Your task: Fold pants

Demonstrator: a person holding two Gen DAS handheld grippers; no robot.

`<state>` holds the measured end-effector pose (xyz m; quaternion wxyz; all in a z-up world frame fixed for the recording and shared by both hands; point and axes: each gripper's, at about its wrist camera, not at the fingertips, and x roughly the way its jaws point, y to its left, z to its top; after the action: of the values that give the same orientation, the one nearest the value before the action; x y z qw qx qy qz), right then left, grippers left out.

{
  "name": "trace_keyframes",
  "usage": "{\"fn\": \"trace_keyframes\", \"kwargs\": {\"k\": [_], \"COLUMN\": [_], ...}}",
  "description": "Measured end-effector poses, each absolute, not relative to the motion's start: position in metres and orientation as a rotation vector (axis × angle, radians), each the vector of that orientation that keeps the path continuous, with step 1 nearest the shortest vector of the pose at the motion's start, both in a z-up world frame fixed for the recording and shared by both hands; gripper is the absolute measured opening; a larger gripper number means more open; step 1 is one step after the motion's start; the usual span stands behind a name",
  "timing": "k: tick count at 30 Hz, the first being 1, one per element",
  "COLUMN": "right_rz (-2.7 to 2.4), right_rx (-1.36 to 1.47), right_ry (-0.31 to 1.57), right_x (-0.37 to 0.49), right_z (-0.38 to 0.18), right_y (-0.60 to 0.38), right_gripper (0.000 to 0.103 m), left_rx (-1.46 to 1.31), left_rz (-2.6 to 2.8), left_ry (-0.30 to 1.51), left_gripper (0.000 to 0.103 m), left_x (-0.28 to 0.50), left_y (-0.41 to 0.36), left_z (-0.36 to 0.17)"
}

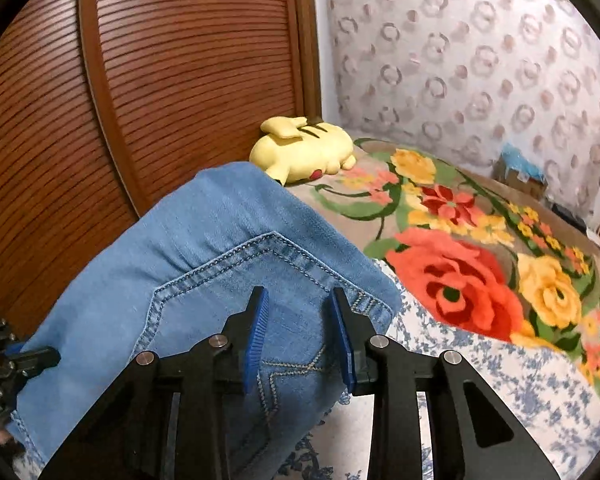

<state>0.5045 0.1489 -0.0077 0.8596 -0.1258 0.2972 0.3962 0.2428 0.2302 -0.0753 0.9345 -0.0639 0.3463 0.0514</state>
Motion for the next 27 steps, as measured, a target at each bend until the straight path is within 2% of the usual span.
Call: {"fn": "trace_keyframes", "kwargs": {"k": [19, 21, 23, 26, 27], "right_rz": [0.866, 0.858, 0.847, 0.825, 0.819], "right_rx": [-0.202, -0.193, -0.185, -0.174, -0.171], "right_ry": [0.537, 0.531, 0.523, 0.513, 0.511], "right_x": [0.383, 0.368, 0.354, 0.336, 0.331], "right_z": [-0.009, -0.007, -0.003, 0.000, 0.002], "right_y": [0.054, 0.040, 0.027, 0.008, 0.002], "right_gripper": [0.032, 0.032, 0.032, 0.032, 0.032], "left_rx": [-0.083, -0.074, -0.061, -0.053, -0.054], "left_rz": [0.168, 0.161, 0.149, 0.118, 0.105], "left_ry": [0.614, 0.600, 0.581, 0.560, 0.552], "left_gripper": [0.008, 0.023, 0.030, 0.047, 0.049], "left_x": [0.209, 0.203, 0.196, 0.187, 0.183], "left_y": [0.204, 0.198, 0.189, 0.177, 0.174], "left_z": [-0.028, -0.022, -0.015, -0.006, -0.003]}}
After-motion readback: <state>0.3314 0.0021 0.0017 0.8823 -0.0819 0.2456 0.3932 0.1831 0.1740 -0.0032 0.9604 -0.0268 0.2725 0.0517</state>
